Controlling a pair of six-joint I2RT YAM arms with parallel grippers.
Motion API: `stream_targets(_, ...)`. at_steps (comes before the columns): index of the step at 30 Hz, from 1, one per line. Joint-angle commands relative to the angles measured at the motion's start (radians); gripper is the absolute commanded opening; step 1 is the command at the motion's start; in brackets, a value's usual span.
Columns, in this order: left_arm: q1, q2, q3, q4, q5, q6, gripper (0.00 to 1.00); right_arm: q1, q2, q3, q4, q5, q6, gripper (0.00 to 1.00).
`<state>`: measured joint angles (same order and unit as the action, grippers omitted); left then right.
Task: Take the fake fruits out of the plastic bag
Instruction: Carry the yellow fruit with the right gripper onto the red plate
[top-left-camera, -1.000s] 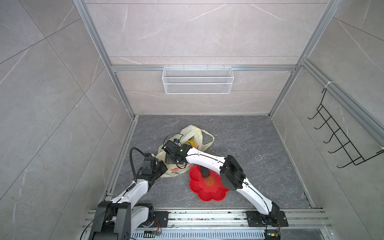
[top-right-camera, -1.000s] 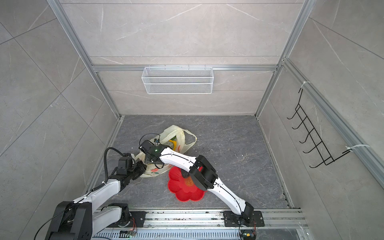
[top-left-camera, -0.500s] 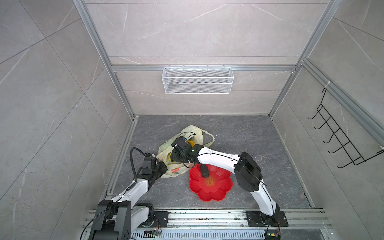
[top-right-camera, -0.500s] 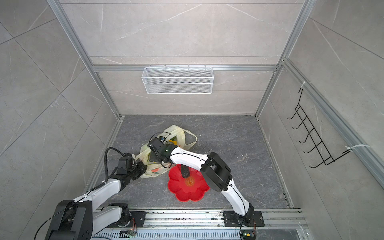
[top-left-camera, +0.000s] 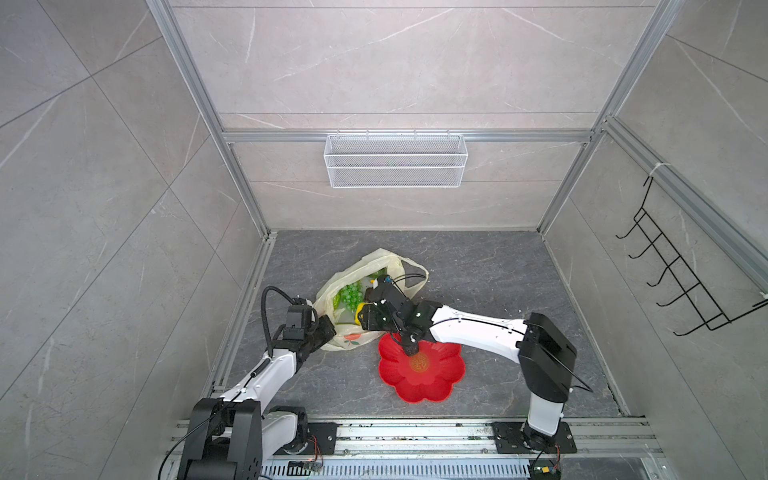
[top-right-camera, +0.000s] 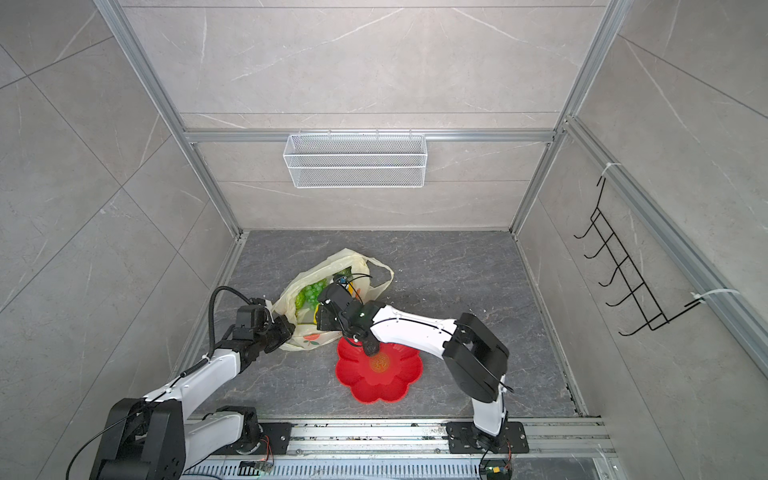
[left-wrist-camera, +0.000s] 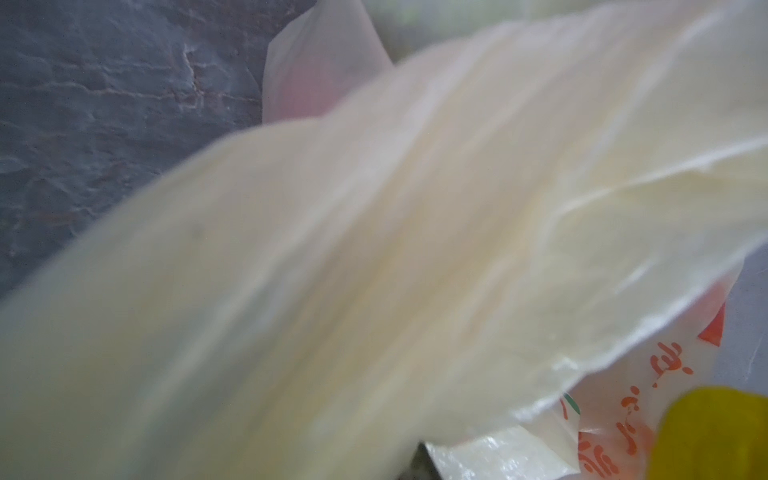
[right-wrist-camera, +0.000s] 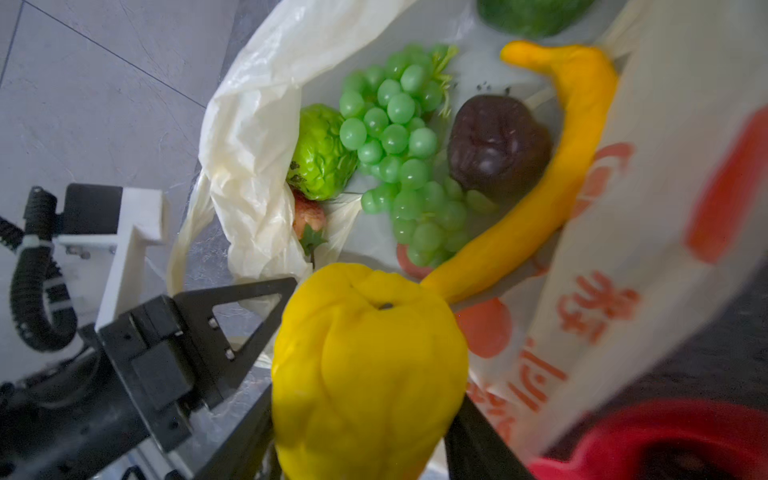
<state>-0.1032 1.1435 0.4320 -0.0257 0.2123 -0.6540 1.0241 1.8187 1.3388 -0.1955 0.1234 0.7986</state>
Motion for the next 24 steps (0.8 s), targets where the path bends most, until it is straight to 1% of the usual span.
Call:
stream_targets(1, -0.003, 0.006, 0.036, -0.011, -0.001, 0.048, 0.00, 0.049, -0.127, -0.094, 0.072, 0.154, -0.120, 0.57)
stream_targets(6, -0.002, 0.016, 0.026, 0.014, -0.009, 0.062, 0.00, 0.105, -0.288, -0.329, 0.181, 0.312, -0.205, 0.57)
stream_targets(15, -0.002, 0.001, 0.013, 0.030, -0.014, 0.064, 0.00, 0.141, -0.446, -0.637, 0.312, 0.473, -0.301, 0.56)
stream_targets(20, -0.001, -0.011, 0.004, 0.035, -0.021, 0.063, 0.00, 0.142, -0.513, -0.760, 0.366, 0.523, -0.326, 0.56)
stream_targets(24, -0.002, -0.010, 0.005, 0.036, -0.023, 0.062, 0.00, 0.143, -0.525, -0.798, 0.367, 0.569, -0.334, 0.56)
